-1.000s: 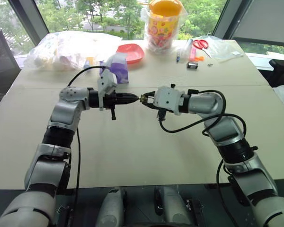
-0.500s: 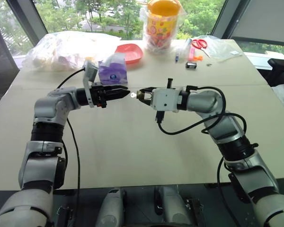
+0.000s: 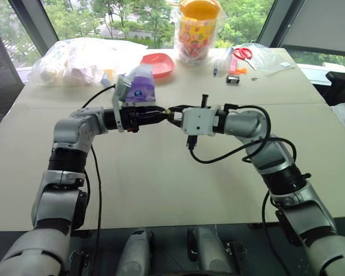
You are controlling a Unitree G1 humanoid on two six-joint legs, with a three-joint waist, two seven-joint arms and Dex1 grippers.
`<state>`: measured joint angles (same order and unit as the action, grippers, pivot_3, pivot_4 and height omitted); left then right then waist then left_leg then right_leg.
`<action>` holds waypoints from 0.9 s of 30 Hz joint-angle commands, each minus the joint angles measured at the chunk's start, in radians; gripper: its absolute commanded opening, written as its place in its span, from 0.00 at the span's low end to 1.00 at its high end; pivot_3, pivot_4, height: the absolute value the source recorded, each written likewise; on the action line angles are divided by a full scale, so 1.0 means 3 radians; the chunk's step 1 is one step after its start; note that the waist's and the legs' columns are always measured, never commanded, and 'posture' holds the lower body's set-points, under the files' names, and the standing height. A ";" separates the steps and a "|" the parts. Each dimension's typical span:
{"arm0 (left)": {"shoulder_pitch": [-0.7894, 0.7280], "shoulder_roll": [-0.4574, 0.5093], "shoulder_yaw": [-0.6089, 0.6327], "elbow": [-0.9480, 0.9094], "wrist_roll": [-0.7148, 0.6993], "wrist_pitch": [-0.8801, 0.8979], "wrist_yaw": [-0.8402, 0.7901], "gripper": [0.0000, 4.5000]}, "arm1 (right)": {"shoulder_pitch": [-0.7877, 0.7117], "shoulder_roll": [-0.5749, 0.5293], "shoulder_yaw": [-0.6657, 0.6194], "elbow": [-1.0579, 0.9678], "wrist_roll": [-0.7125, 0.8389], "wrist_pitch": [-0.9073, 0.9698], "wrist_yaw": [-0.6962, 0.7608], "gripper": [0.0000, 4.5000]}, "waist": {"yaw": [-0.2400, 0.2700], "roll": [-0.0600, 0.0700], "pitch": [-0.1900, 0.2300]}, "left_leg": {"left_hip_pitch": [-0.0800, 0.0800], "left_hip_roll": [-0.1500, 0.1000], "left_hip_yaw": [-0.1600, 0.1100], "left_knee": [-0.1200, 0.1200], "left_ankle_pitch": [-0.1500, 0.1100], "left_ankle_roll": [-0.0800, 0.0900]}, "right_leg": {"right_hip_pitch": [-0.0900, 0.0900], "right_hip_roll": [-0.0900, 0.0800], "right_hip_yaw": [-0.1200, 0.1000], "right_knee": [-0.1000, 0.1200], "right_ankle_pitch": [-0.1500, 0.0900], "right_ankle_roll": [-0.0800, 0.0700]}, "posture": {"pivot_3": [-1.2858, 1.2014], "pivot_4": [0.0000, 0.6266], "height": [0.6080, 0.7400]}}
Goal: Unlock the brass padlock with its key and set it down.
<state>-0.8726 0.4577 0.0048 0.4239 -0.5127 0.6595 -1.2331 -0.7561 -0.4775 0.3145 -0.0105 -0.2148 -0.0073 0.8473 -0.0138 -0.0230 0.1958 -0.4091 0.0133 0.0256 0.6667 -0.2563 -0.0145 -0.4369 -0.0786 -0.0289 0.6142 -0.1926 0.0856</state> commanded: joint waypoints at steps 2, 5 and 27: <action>-0.0125 -0.0064 -0.0001 0.0035 0.0030 -0.0089 0.0001 0.41 | -0.0081 0.0030 -0.0018 -0.0122 0.0000 -0.0016 -0.0036 0.16 | 0.0000 0.0000 0.0000 | 0.0000 0.0000 0.0000 0.0000 0.0000 0.0000 | 0.0000 0.0000 0.0000 0.0000 0.0000 0.0000 | 0.52 0.24 1.00; -0.0086 -0.0088 -0.0091 0.0010 0.0081 -0.0117 -0.0065 0.18 | -0.0068 0.0043 -0.0017 -0.0166 0.0001 0.0008 -0.0035 0.16 | 0.0003 0.0000 0.0000 | 0.0000 0.0000 0.0000 0.0000 0.0000 0.0000 | 0.0000 0.0000 0.0000 0.0000 0.0000 0.0000 | 0.52 0.24 1.00; -0.0028 0.0077 0.0009 -0.0037 -0.0027 0.0059 -0.0219 0.00 | 0.0211 0.0180 -0.0792 -0.0825 0.0865 0.1458 -0.0206 0.98 | 0.0001 0.0000 0.0000 | 0.0000 0.0001 -0.0002 0.0000 0.0000 0.0000 | 0.0000 -0.0001 0.0000 0.0001 0.0000 0.0000 | 0.52 0.24 1.00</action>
<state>-0.8773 0.4689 -0.0119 0.4572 -0.4930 0.6718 -1.2832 -0.6796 -0.4345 0.1143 -0.2138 0.0023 0.3918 0.8089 -0.0134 -0.0231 0.1958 -0.4089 0.0136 0.0251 0.6667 -0.2563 -0.0145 -0.4369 -0.0788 -0.0290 0.6145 -0.1925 0.0855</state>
